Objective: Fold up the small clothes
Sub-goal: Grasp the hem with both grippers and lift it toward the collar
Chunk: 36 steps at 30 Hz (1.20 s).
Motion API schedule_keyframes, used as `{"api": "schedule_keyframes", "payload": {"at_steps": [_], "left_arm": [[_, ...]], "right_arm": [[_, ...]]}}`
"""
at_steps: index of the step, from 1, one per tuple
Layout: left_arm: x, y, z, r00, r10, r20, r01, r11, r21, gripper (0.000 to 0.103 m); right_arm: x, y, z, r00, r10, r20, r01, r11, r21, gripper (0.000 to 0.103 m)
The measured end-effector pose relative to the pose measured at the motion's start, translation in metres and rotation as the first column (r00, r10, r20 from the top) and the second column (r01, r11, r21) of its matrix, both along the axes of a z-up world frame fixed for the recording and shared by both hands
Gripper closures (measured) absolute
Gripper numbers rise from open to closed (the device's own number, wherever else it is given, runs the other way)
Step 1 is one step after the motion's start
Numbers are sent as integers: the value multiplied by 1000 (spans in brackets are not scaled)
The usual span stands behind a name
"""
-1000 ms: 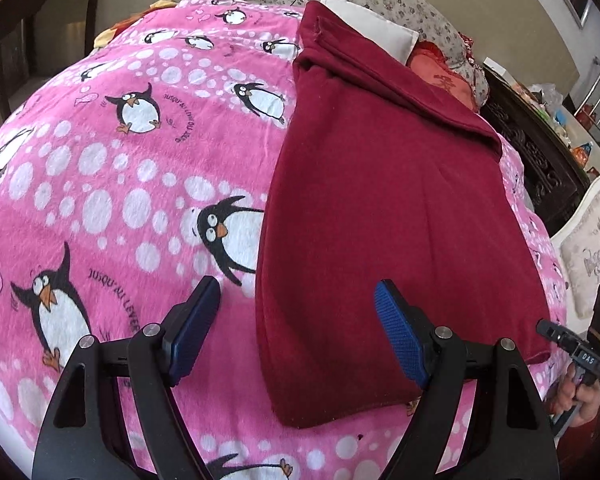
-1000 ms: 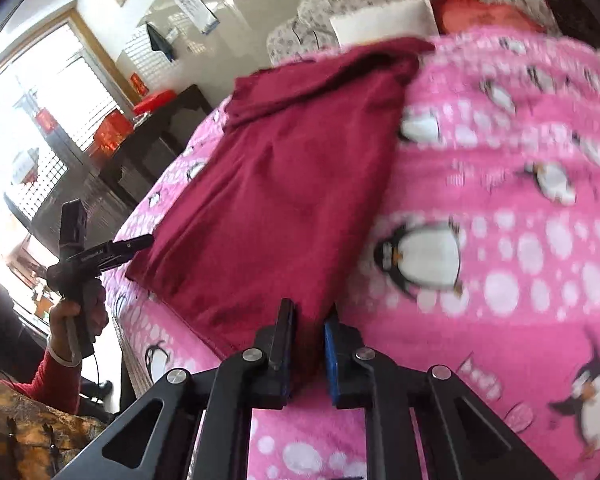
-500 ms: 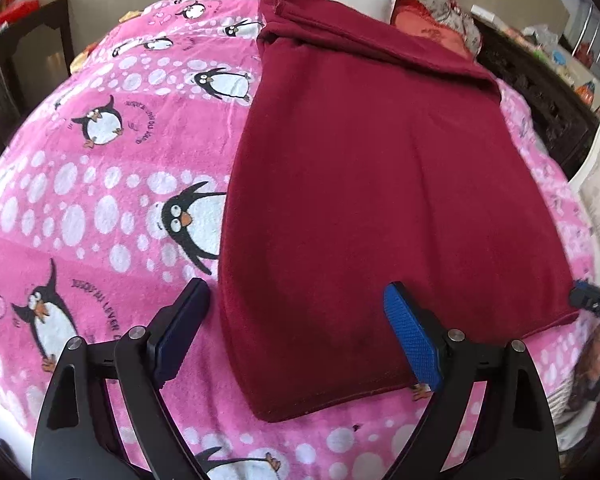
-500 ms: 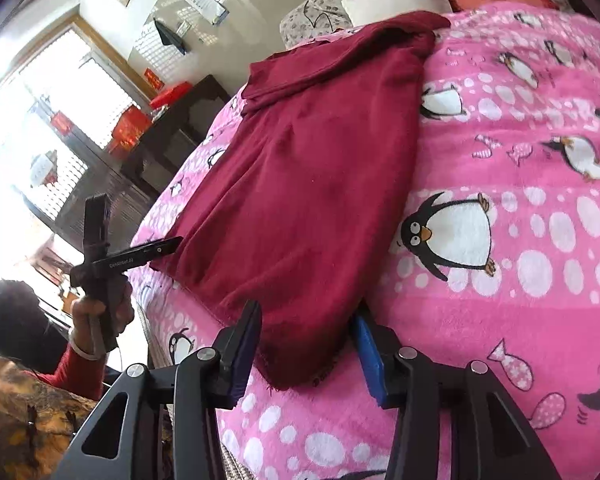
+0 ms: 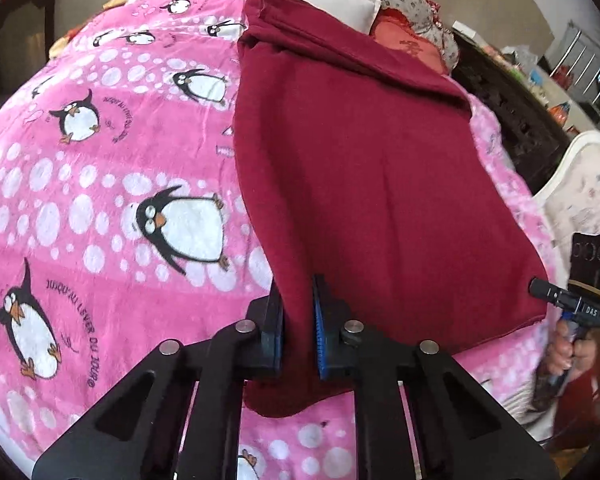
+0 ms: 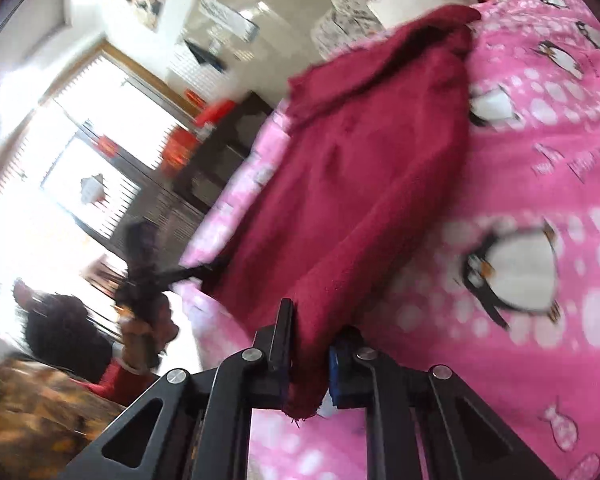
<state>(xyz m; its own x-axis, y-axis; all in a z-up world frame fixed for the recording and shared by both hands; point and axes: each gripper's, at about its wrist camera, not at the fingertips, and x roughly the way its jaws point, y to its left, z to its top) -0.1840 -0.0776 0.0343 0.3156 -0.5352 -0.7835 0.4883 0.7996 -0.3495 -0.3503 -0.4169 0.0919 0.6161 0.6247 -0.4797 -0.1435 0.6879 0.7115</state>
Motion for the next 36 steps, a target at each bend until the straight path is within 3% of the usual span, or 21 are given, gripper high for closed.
{"api": "schedule_keyframes", "payload": {"at_steps": [2,9,16,21,23,25,26,28,30,31,32,34,36], "left_arm": [[6,0,10,1000,-12,-4,12,1000,-29,94],[47,-9,60,999,-30,25,33,986,-161,94],[156,-52,123,993,16,119,12,973,-232,94],[245,-103,124,986,76,151,-49,984,-172,94],[280,-120,108,989,101,107,-85,986,-144,94],[304,-123,99,991,128,45,-119,979,-165,93],[314,-123,96,993,121,11,-116,974,-193,89],[324,-115,98,992,129,-16,-129,963,-237,82],[322,-107,108,984,175,23,-165,958,-235,61],[318,-101,114,978,203,57,-184,955,-232,45],[314,-95,120,972,221,80,-195,948,-252,36],[304,-88,127,967,231,109,-193,940,-282,34],[293,-93,133,969,200,146,-158,954,-256,34]], "right_arm": [[7,-4,16,999,11,50,-13,999,34,90],[57,-18,73,982,21,186,-19,1000,-13,91],[150,-77,116,960,-130,249,143,989,-33,91],[243,-133,92,941,-296,164,314,944,-97,91],[276,-154,70,920,-380,90,390,908,-155,90],[297,-165,57,924,-378,60,382,910,-163,87],[300,-169,57,929,-366,61,371,914,-165,83],[300,-167,64,934,-347,82,355,923,-150,58],[285,-166,75,925,-355,136,372,919,-132,47],[276,-170,82,909,-386,159,407,904,-128,43],[273,-174,85,896,-413,163,434,893,-122,43],[263,-179,92,886,-438,150,454,885,-99,43],[261,-165,100,907,-384,174,404,910,-96,43]]}}
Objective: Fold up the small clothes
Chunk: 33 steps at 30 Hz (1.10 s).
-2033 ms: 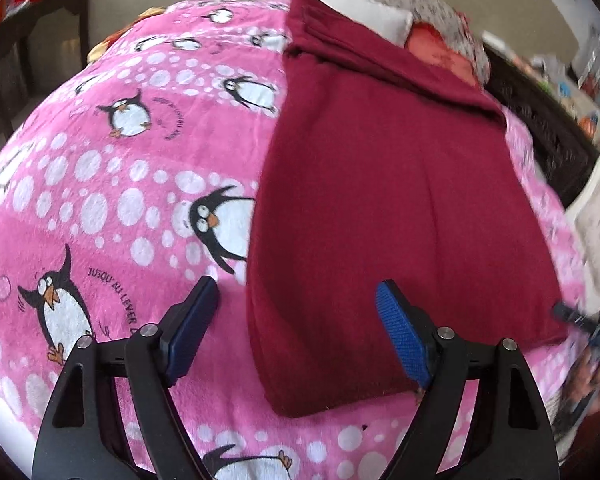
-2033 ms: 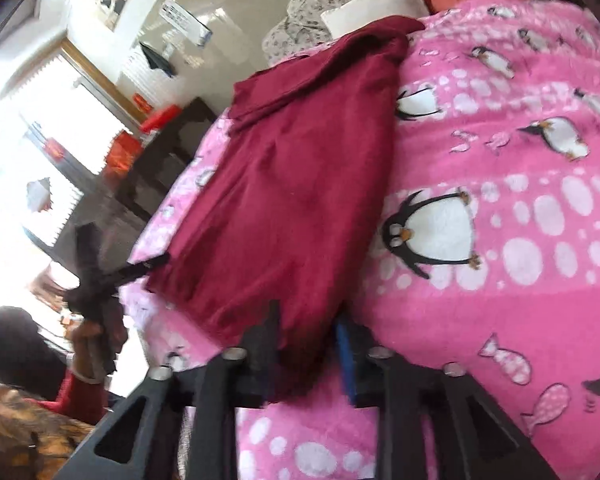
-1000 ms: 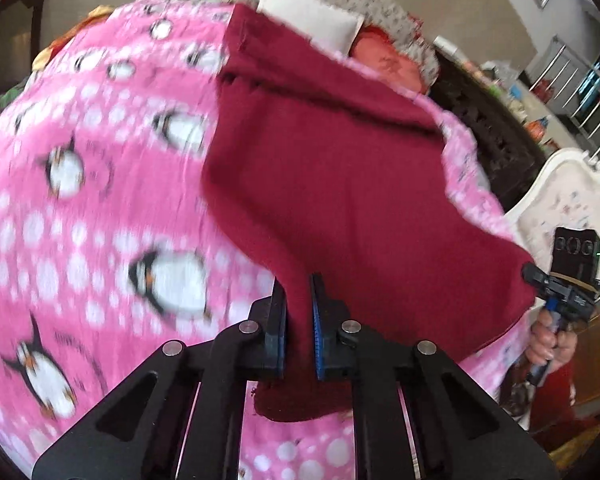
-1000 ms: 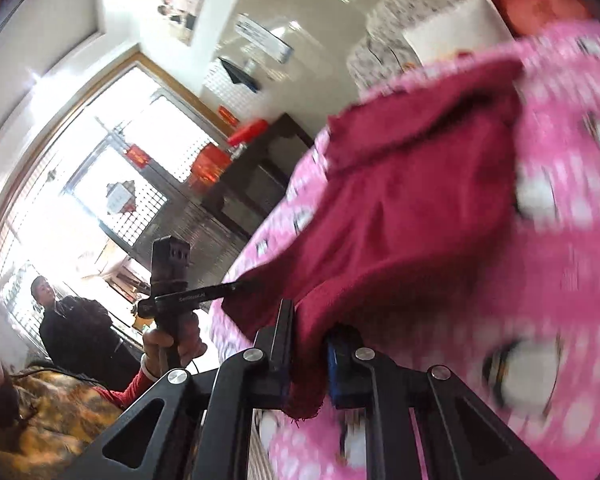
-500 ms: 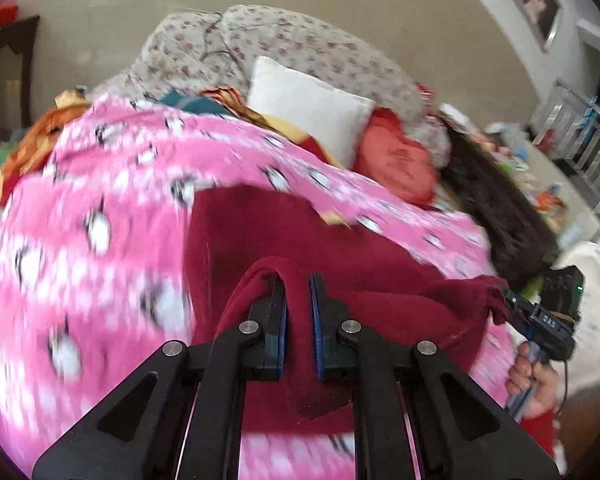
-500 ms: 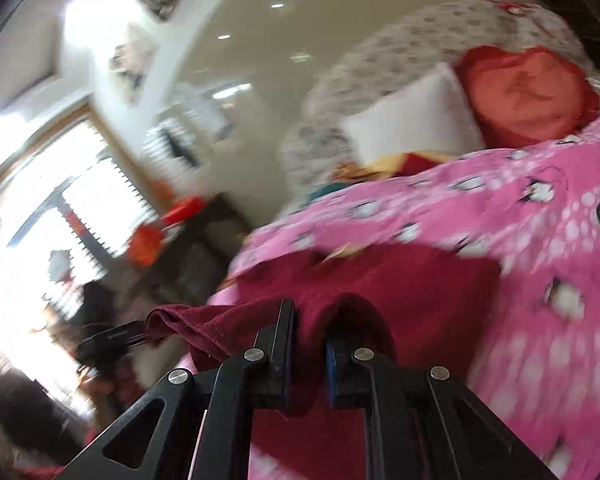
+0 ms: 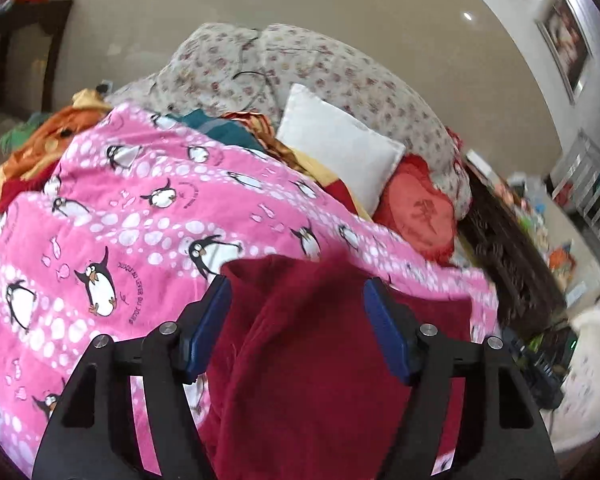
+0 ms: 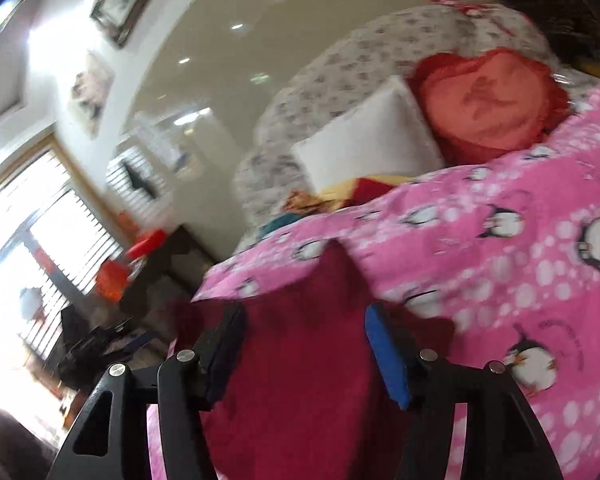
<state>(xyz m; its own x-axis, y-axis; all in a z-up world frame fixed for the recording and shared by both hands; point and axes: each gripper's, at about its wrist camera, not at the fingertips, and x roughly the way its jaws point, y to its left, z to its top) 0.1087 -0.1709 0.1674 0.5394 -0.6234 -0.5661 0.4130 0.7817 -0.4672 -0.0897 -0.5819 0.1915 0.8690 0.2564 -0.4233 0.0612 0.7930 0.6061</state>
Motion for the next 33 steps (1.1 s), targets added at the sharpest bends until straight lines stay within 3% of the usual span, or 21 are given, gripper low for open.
{"api": "schedule_keyframes", "payload": {"at_steps": [4,8,11,13,16,20,25,28,33], "left_arm": [[-13,-29,-10,999,-32,23,30,997,77,34],[8,-65,-49,997,-36,-68,47,984,172,34],[28,-70,-65,998,11,-55,1,980,199,34],[38,-71,-69,998,24,-55,-13,981,194,34],[41,-76,-67,999,32,-38,-22,973,230,34],[24,-71,-57,1000,26,-17,-22,975,219,34],[-7,-51,-50,999,50,19,-53,971,235,34],[-25,-42,-52,996,73,51,-84,961,263,34],[-54,-24,-69,992,101,81,-122,941,315,34]], "right_arm": [[20,45,3,999,34,-35,-39,984,-175,43],[63,54,-29,986,-7,-165,-24,983,-182,44],[89,36,-59,962,-92,-259,38,978,-204,44],[104,22,-77,944,-80,-319,42,991,-124,44],[112,20,-72,938,-84,-336,39,989,-141,44],[88,42,-45,954,-94,-285,22,969,-247,44],[43,75,-22,970,-33,-239,-43,951,-306,44],[22,89,-22,971,-30,-237,-57,934,-352,44],[9,93,-45,964,-41,-262,-56,934,-352,44]]}}
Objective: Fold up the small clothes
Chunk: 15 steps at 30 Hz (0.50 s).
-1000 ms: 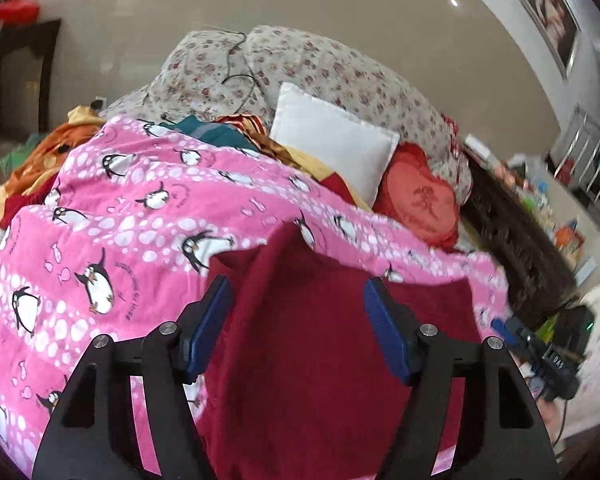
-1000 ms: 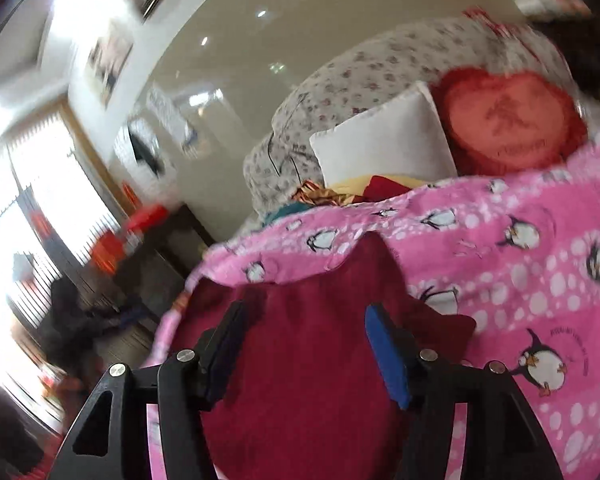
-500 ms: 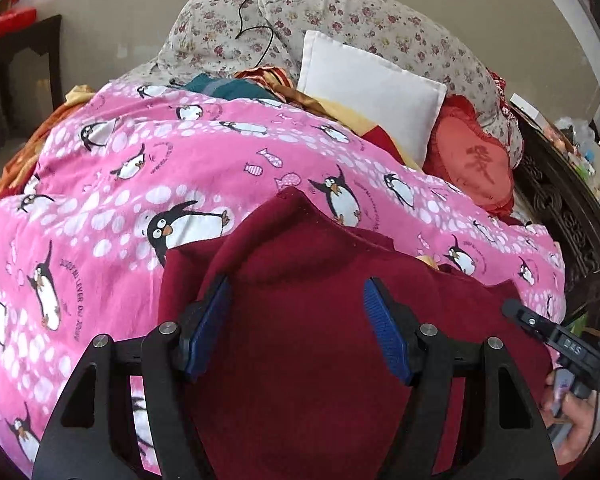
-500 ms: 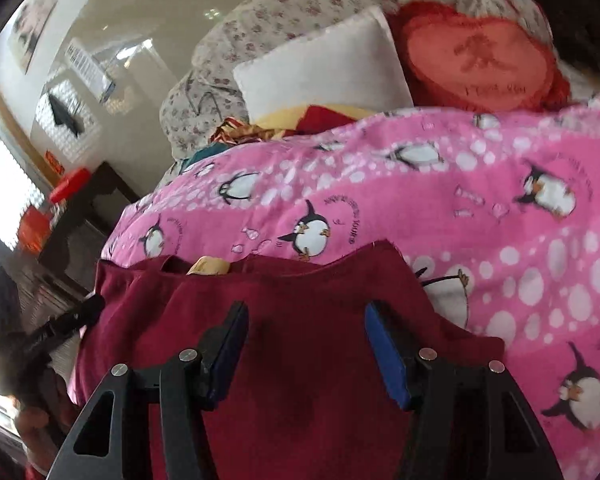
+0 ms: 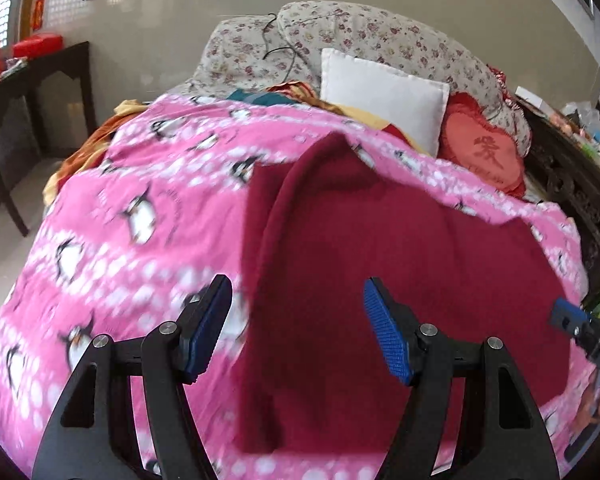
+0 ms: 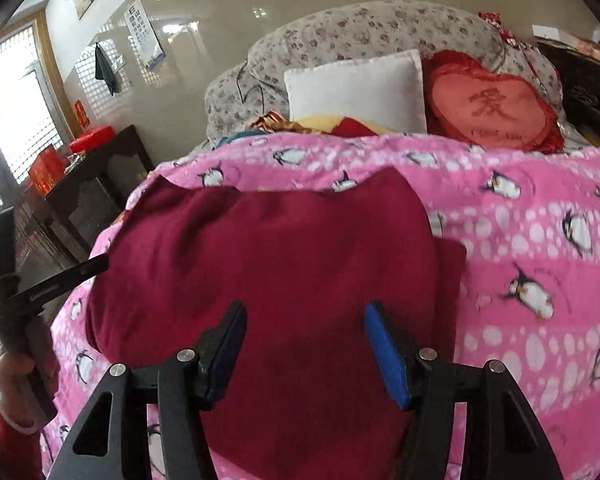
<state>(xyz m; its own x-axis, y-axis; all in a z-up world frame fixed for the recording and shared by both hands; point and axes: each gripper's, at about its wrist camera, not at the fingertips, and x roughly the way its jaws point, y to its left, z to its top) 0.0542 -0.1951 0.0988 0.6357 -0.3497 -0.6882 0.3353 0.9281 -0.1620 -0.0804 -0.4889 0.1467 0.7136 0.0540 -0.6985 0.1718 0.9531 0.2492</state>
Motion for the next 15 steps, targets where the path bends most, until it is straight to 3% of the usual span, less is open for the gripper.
{"api": "schedule_keyframes", "payload": {"at_steps": [6,9,11,15], "left_arm": [[-10,15,-30,999,34,-42,-34,999,-14,34],[-9,23,-41,997,42,-72,-48,995,-84,34],[-9,29,-44,996,40,-78,-50,991,-124,34],[-13,38,-41,998,32,-56,-39,990,-133,34]], "right_arm": [[5,6,9,1000,-4,8,4,1000,9,44],[17,22,23,997,58,55,-61,996,59,44],[38,40,26,992,109,68,-115,990,83,44],[92,84,24,979,192,71,-197,978,68,44]]}}
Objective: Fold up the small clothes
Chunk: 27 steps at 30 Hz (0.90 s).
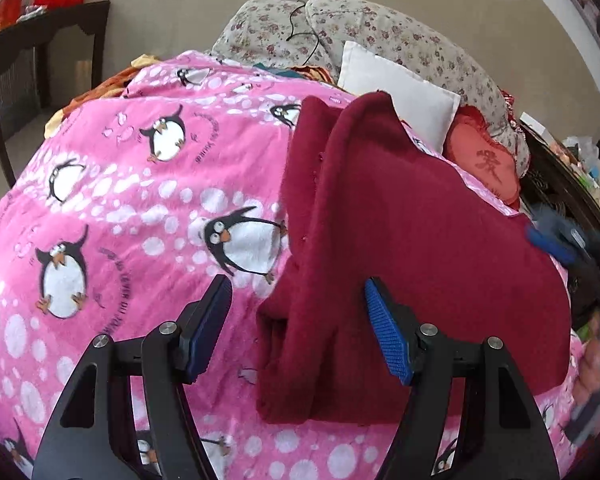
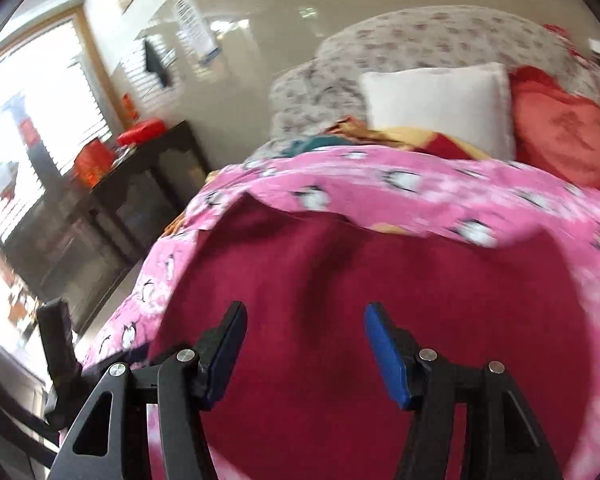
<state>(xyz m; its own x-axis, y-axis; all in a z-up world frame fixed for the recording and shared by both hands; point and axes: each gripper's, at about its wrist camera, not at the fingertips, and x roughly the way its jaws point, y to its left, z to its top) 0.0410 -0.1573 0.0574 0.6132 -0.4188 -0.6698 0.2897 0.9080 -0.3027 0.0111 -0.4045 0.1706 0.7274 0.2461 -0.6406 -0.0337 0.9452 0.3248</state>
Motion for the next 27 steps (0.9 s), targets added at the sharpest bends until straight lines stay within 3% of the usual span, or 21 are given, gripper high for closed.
{"api": "schedule_keyframes", "payload": {"at_steps": [4,7,11,17,21,24,27], "left_arm": [[-4,13,6,999,18,32,-17,999,-34,34],[4,16,-3,1000,3,-9,-4,998,-55,34],[16,23,-14,998,6,-67,-14,994,-113,34],[12,21,-11,998,3,-55,-9,995,-101,34],[9,20,-12,999,-2,-51,-3,995,-101,33],[8,18,-12,999,-1,-46,-4,996,-93,33],[9,19,-12,999,-3,-49,-2,995,-98,32]], "right_arm": [[64,50,-6,998,62,-11,-62,998,-24,44],[111,79,-15,998,54,-38,-56,996,-67,44],[160,97,-42,988,44,-146,-55,996,-74,42],[132,90,-17,993,57,-105,-57,998,1,39],[119,96,-4,992,54,-112,-59,997,-46,22],[125,110,-6,984,79,-162,-91,994,-65,22],[134,125,-13,977,60,-207,-91,986,-142,22]]}}
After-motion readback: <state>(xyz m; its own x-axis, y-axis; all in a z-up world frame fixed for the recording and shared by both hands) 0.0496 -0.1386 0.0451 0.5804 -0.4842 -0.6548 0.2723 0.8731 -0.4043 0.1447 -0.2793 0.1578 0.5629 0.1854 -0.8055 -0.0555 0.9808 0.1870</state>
